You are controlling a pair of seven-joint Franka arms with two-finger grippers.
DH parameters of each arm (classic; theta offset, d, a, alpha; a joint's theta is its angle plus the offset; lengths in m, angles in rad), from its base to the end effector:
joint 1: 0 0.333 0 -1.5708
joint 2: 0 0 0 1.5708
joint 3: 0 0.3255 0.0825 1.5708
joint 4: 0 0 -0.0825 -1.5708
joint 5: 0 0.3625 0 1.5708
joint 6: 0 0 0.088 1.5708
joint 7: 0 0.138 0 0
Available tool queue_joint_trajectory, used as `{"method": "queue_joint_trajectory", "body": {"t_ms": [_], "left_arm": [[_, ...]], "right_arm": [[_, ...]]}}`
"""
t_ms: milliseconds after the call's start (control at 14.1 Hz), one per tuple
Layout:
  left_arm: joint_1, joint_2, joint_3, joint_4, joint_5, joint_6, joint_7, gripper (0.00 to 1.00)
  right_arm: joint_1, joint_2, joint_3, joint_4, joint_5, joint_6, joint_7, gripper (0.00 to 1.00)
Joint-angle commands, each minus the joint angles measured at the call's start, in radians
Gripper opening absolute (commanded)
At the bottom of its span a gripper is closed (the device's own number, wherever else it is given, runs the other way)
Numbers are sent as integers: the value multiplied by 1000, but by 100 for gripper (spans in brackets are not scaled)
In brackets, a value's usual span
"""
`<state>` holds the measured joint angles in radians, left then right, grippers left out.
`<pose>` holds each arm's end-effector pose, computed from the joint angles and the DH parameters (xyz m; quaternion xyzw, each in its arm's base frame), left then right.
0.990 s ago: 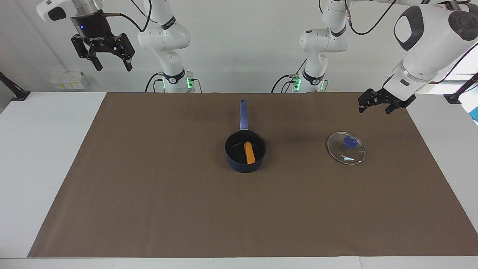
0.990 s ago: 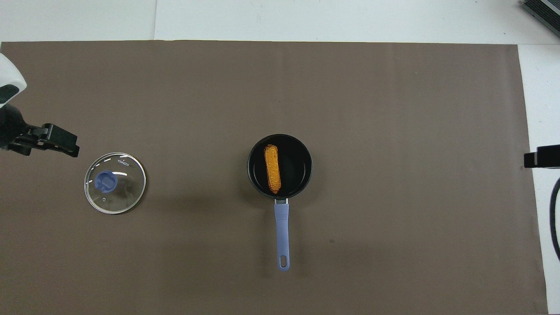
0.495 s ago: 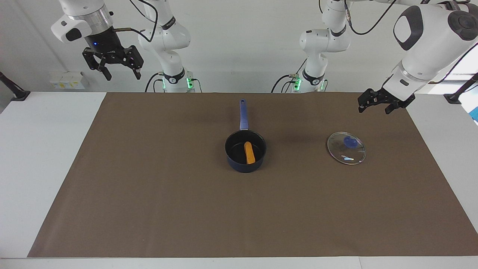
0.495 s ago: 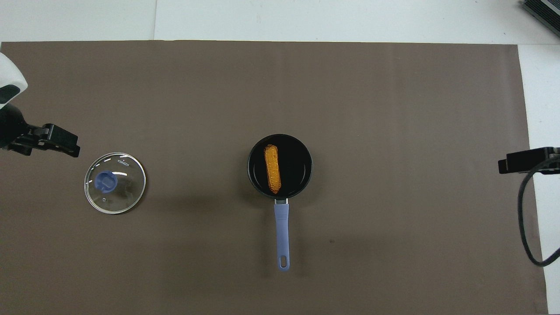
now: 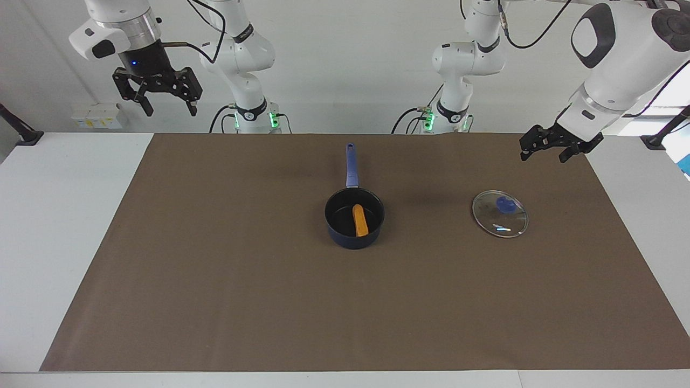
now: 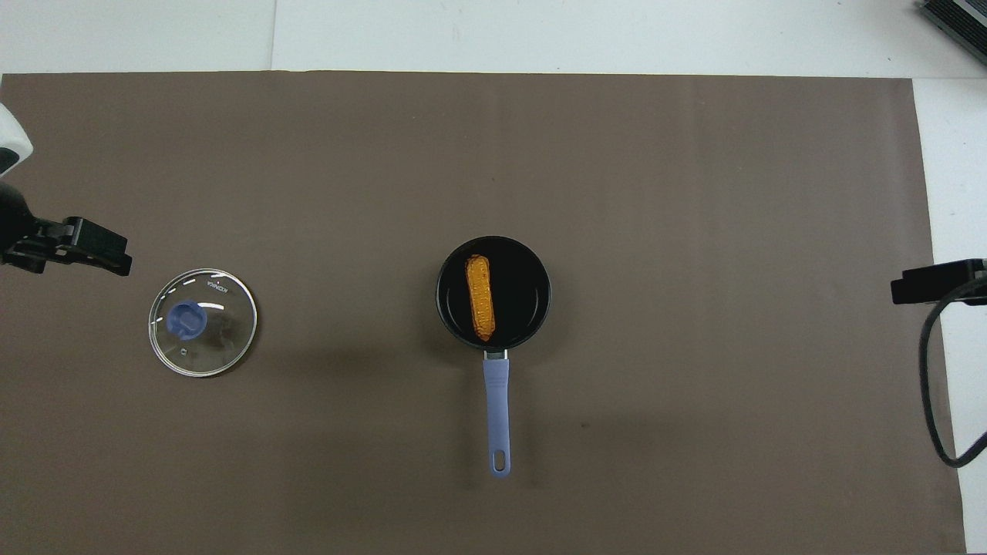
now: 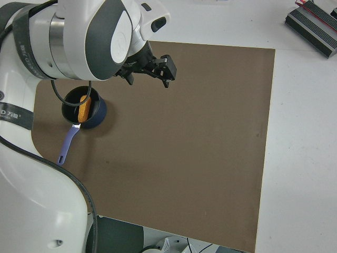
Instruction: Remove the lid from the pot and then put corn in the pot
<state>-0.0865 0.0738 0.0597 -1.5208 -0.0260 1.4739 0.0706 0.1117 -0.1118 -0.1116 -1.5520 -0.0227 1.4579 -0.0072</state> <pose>0.5410 -0.0195 0.5779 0.9969 -0.0490 -0.0600 0.0121 0.4850 -0.0070 0.6579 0.9999 0.0026 0.0085 0.0051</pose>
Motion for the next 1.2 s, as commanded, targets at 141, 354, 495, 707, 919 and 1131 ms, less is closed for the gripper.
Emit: {"method": "queue_joint_trajectory", "body": {"t_ms": [141, 354, 495, 707, 919, 1131], "left_arm": [[2, -14, 0, 31, 1, -43, 0, 100], [1, -12, 2, 51, 1, -44, 3, 100], [1, -16, 0, 51, 3, -47, 3, 100], [1, -23, 0, 50, 6, -44, 5, 100], [1, -32, -4, 50, 8, -44, 5, 100], [1, -32, -6, 50, 8, -44, 5, 100]], "right_arm": [[-3, -15, 3, -20, 20, 12, -14, 100], [-3, -15, 3, -22, 20, 10, -13, 100], [-3, -15, 3, -23, 18, 10, -14, 100], [-4, -17, 3, -23, 20, 9, -14, 100], [-4, -19, 3, -28, 20, 9, -14, 100], [-4, -20, 3, -29, 20, 7, -14, 100]]}}
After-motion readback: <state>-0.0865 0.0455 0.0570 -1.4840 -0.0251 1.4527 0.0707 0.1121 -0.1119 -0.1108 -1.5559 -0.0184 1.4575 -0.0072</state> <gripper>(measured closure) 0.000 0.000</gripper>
